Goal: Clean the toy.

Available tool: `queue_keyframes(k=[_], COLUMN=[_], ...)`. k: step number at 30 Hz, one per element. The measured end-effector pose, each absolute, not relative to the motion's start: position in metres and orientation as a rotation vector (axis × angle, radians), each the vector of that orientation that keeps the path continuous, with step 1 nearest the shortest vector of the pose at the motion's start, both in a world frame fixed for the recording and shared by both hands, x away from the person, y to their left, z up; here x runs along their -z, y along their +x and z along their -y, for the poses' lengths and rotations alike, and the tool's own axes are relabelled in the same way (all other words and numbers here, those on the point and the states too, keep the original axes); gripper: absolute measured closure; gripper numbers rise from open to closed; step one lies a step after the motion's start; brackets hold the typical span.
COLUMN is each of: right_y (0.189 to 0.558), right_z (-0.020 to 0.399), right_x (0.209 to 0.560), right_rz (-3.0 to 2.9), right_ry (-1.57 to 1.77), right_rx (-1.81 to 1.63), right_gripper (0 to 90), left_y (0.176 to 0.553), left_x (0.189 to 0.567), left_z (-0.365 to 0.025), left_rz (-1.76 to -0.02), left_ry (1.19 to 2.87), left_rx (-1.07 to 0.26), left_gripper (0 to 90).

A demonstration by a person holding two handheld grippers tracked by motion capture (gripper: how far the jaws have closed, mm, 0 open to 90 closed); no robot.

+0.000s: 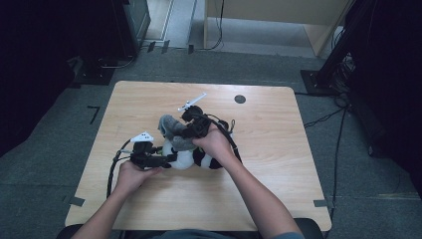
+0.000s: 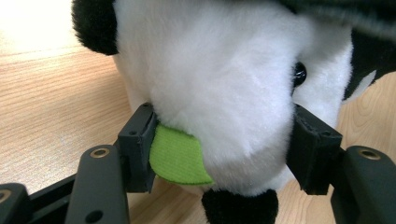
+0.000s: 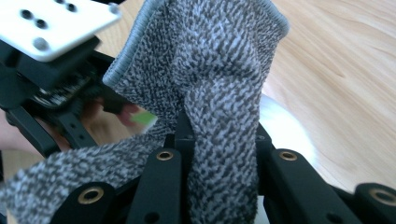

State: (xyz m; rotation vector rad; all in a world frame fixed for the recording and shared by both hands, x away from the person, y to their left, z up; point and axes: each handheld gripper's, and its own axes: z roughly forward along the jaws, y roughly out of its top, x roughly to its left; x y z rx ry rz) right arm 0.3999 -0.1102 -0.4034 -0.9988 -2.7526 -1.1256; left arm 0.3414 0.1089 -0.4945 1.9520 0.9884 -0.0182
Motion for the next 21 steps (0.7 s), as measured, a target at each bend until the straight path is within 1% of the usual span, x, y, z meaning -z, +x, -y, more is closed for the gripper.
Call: queue_keyframes(k=[1, 3, 6, 7, 11, 15, 19, 21], right_y=[0.401, 0.401, 0.404, 0.404, 0.403, 0.410, 0.412, 0.411], right_z=[0.120, 0.123, 0.140, 0.152, 0.162, 0.176, 0.184, 0.195], right_x=[0.401, 0.401, 0.401, 0.403, 0.398, 0.392, 0.388, 0.384], right_rz=[2.789, 2.805, 2.871, 2.868, 2.937, 2.927, 3.047, 2.943], right_ry=[-1.014, -1.025, -1.093, -1.063, -1.076, -1.156, -1.252, -1.271], right_rx=[1.115, 1.111, 1.034, 1.058, 1.080, 1.105, 1.038, 1.120], right_gripper=[75.2, 75.4, 76.4, 76.3, 76.1, 76.0, 76.3, 76.7], left_y=[0.342, 0.342, 0.342, 0.342, 0.343, 0.343, 0.342, 0.342], left_x=[0.494, 0.495, 0.495, 0.495, 0.494, 0.495, 0.495, 0.495], left_z=[-0.109, -0.109, -0.110, -0.109, -0.110, -0.110, -0.110, -0.110], left_rz=[-0.993, -1.002, -1.001, -0.996, -1.011, -1.014, -1.002, -0.997], left_ry=[1.949, 1.945, 1.938, 1.941, 1.926, 1.919, 1.931, 1.935], left_rx=[0.020, 0.027, 0.036, 0.028, 0.039, 0.045, 0.036, 0.030], left_gripper=[36.6, 36.7, 36.7, 36.9, 37.0, 37.0, 36.8, 36.5])
